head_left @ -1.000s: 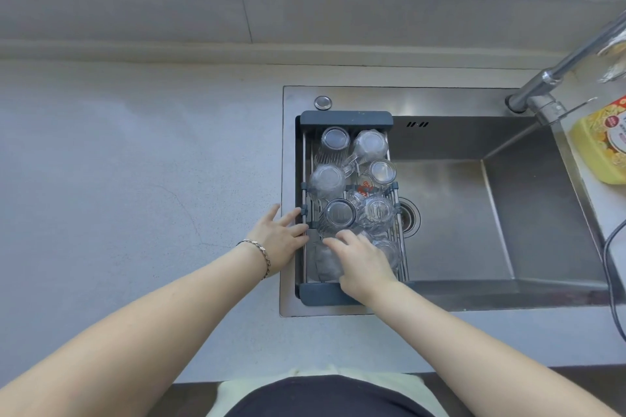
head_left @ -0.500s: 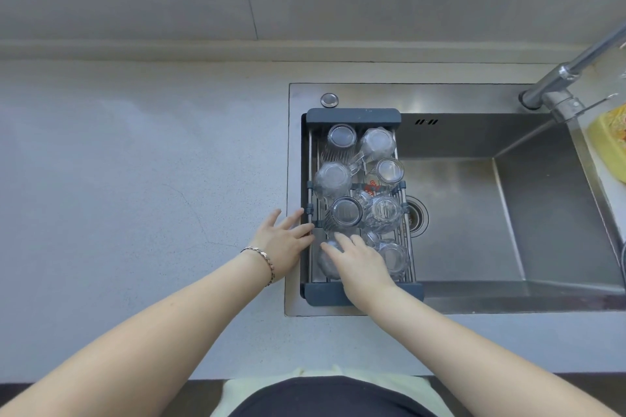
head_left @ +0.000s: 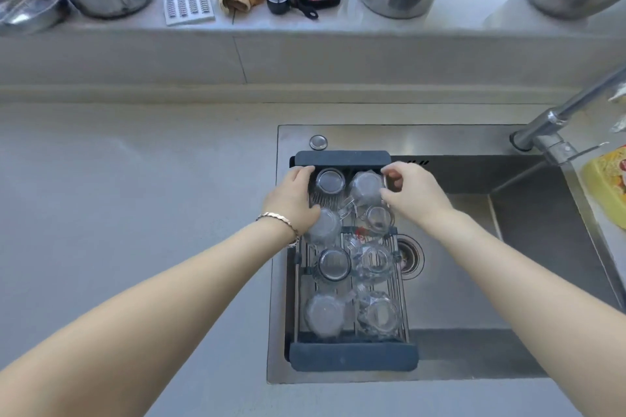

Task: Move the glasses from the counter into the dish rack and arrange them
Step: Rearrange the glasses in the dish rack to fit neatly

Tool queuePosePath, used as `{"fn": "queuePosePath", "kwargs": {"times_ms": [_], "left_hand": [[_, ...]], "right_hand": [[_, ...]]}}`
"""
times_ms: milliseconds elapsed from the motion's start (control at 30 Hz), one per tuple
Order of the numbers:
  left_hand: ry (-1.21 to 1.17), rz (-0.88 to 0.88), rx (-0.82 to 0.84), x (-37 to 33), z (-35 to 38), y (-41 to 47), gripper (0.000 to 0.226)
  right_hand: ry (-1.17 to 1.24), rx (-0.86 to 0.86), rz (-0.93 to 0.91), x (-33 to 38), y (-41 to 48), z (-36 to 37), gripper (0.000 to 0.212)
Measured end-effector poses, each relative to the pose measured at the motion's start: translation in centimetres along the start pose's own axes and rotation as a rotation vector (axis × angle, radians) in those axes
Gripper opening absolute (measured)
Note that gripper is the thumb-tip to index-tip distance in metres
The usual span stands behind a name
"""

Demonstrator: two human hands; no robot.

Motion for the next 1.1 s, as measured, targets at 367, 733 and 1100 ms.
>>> {"fn": "queuePosePath", "kwargs": {"times_ms": [367,733,1100], "left_hand": [[0.201,0.016,0.195,-0.4,4.0,6.7,0.071],[0.184,-0.164,0.005,1.4,2.1,6.5,0.058],[0.140,-0.173,0.024,1.5,2.3,6.6,0.058]], "right_hand": [[-0.225,0.236,0.125,-2.7,5.7,6.5,0.071],[-0.033,0.057,0.186,-3.7,5.2,5.9,0.063],[0.065,-0.133,0.455,-4.1,3.7,4.3,0.061]]}}
Point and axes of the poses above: each hand's wrist, its own y-axis towards the middle knuckle, its own z-axis out of the palm, x = y × z, the point moved 8 cm from there along y, towards the middle knuckle
